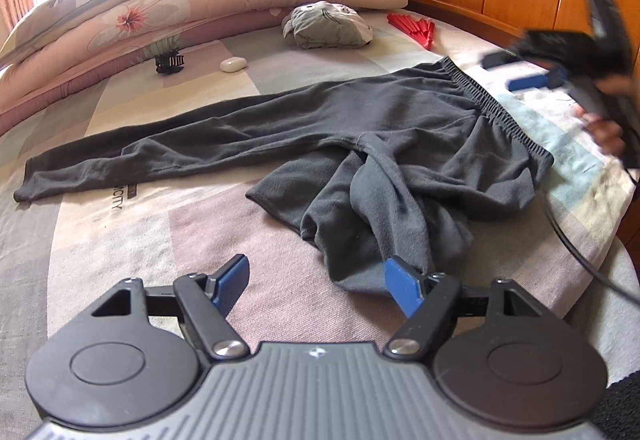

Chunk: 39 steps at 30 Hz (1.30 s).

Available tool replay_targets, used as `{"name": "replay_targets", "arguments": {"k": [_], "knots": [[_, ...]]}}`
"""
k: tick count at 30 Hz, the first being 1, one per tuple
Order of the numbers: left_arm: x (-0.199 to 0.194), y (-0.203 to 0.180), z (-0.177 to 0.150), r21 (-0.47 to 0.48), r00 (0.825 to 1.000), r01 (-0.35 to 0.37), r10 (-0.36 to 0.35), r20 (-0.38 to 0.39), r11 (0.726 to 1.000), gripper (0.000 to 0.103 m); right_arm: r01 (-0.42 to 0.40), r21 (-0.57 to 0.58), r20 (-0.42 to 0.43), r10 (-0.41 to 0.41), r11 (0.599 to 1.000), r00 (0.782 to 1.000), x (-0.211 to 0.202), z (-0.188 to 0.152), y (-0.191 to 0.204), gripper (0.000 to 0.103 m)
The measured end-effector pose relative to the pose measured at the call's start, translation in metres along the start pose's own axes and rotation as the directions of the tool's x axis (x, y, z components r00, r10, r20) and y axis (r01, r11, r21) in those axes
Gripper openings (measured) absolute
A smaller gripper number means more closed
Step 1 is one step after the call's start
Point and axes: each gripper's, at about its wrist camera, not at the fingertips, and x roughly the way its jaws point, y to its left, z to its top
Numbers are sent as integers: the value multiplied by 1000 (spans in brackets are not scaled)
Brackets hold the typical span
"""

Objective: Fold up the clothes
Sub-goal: 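Open the right gripper and withdraw it from the sweatpants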

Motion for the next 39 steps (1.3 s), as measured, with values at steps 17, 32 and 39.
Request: {"name": "replay_targets", "arguments": {"k": [17,32,39], "knots": [[36,19,16,-24,999,-23,21,-49,999,76,168,-94,-49,-173,981,984,78,60,-60,72],[22,0,7,24,999,42,-42,-24,999,76,35,68,-49,-32,997,998,-62,-58,-17,103],[23,-26,-1,94,996,85,-81,-42,992,76,91,-19,-103,-92,996,990,-69,-128,44,103]]}}
